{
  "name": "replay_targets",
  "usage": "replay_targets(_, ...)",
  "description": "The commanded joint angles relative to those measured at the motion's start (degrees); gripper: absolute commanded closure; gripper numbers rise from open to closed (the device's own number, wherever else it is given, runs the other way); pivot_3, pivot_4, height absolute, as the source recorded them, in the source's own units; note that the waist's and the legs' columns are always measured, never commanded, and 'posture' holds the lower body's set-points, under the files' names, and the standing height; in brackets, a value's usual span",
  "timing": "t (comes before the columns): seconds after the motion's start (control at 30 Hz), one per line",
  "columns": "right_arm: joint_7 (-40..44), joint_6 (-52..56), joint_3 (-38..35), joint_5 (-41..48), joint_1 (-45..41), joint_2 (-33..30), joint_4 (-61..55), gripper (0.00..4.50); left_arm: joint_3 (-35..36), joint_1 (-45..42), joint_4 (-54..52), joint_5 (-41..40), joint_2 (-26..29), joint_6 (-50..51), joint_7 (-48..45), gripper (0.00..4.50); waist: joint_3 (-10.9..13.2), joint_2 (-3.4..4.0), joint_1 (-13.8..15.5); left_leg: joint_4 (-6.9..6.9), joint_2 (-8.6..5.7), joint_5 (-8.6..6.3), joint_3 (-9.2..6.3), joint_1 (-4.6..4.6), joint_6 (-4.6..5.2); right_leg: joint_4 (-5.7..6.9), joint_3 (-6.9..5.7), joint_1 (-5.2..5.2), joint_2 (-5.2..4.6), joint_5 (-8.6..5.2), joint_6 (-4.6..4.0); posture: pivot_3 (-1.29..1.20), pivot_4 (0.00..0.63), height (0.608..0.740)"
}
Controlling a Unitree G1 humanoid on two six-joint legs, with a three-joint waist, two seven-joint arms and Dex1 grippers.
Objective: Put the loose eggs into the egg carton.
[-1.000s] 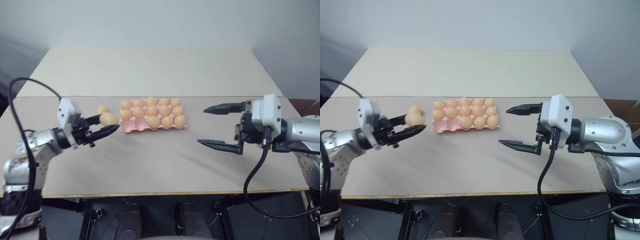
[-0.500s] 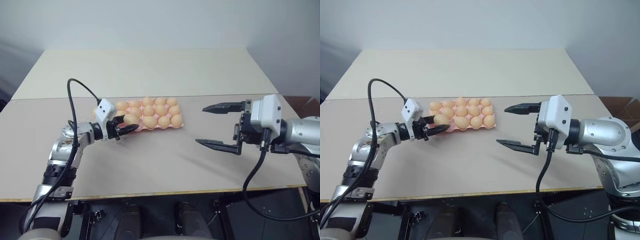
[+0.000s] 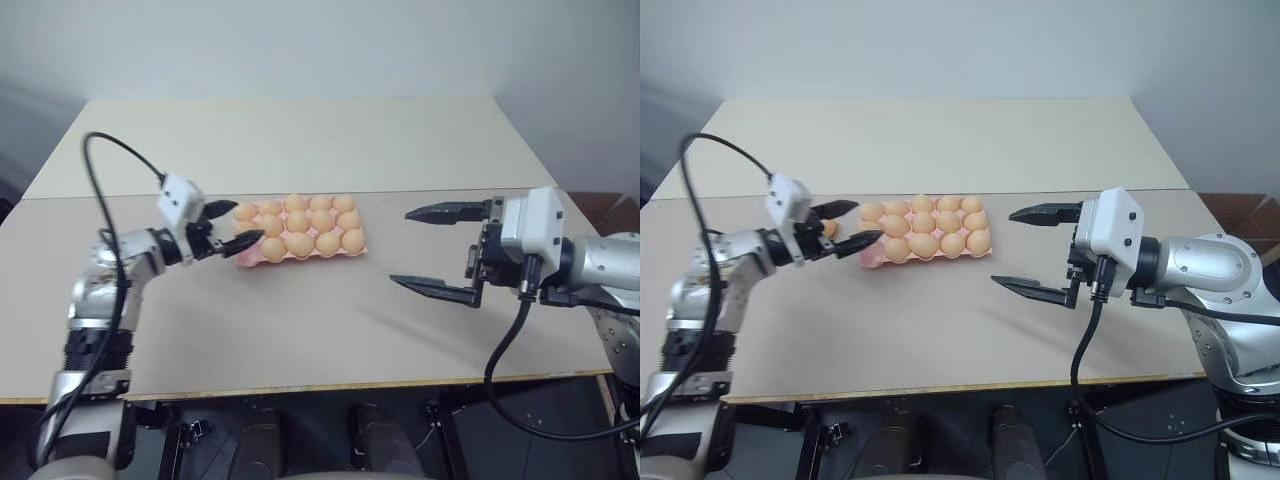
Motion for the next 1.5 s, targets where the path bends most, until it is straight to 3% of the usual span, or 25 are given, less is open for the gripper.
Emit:
replay_targets(0.03,0.6,-0.1,-2.3,2.1,-0.6,-0.2,-0.3,0.0,8.8,4.4,-7.0,-5.8,5.9,2.9,-3.2,0.05,0.0,0.0,-0.2,0.0,0.0,0.0,0.0,0.0,0.0,0.0,-0.01,0.0,-0.01,0.0,0.0,0.0,0.15,0.74)
replay_targets(0.2,1.6,-0.3,-2.3,2.5,-0.6,0.0,2.3,0.0,22.1,17.5,-16.0,-11.6,12.2,7.7,-5.8,0.05,0.0,0.01,-0.5,-0.02,0.0,0.0,0.04,0.04,-0.01,-0.03,-0.02,-0.01,-0.1,-0.02,-0.01,0.0,0.15,0.74)
replay_targets(0.4,2.1,-0.7,-0.6,1.2,-0.2,1.2,6.9,0.0,38.4,38.9,-28.5,-18.1,8.9,14.2,-6.8,0.05,0.0,0.02,-0.5,-0.02,0.03,-0.01,0.1,0.07,-0.02,-0.03,-0.04,-0.03,-0.17,-0.23,-0.35,0.0,0.15,0.74)
replay_targets(0.53,2.3,-0.6,0.1,0.7,-0.6,1.8,8.0,0.0,41.2,45.1,-34.9,-21.2,3.5,15.4,-1.5,0.05,0.0,0.01,0.1,-0.03,0.02,-0.01,0.07,0.06,-0.02,-0.04,-0.06,-0.03,-0.17,-0.24,-0.37,0.0,0.15,0.74)
replay_targets(0.73,3.1,0.1,0.1,1.2,-1.3,1.6,7.9,0.0,40.5,48.1,-36.3,-22.6,2.0,15.0,1.6,0.05,0.0,0.01,0.8,-0.03,0.01,-0.01,0.06,0.06,-0.03,-0.04,-0.06,-0.05,-0.14,-0.25,-0.38,0.0,0.15,0.74)
replay_targets(1.0,2.9,0.7,-0.3,1.0,-0.4,1.2,6.8,0.0,36.2,42.2,-33.1,-22.3,4.4,15.5,6.1,0.05,0.0,0.01,0.9,-0.03,0.02,-0.01,0.06,0.06,-0.03,-0.05,-0.07,-0.03,-0.12,-0.25,-0.39,0.0,0.15,0.74)
replay_targets(1.27,1.7,0.5,-0.1,0.5,0.1,1.5,5.5,0.0,19.7,17.7,-18.0,-10.7,2.5,20.8,29.3,0.05,0.0,0.0,0.9,-0.03,-0.03,-0.01,0.04,0.03,-0.02,-0.06,-0.04,0.03,-0.09,-0.14,-0.21,0.0,0.15,0.74)
replay_targets(1.5,1.0,0.7,-0.3,0.6,0.7,1.3,4.2,0.0,9.8,2.2,0.8,-1.8,-1.2,13.8,31.3,0.05,0.0,-0.04,0.8,-0.03,-0.04,-0.01,0.04,0.0,-0.01,-0.05,-0.05,0.01,-0.04,0.01,0.0,0.0,0.15,0.74)
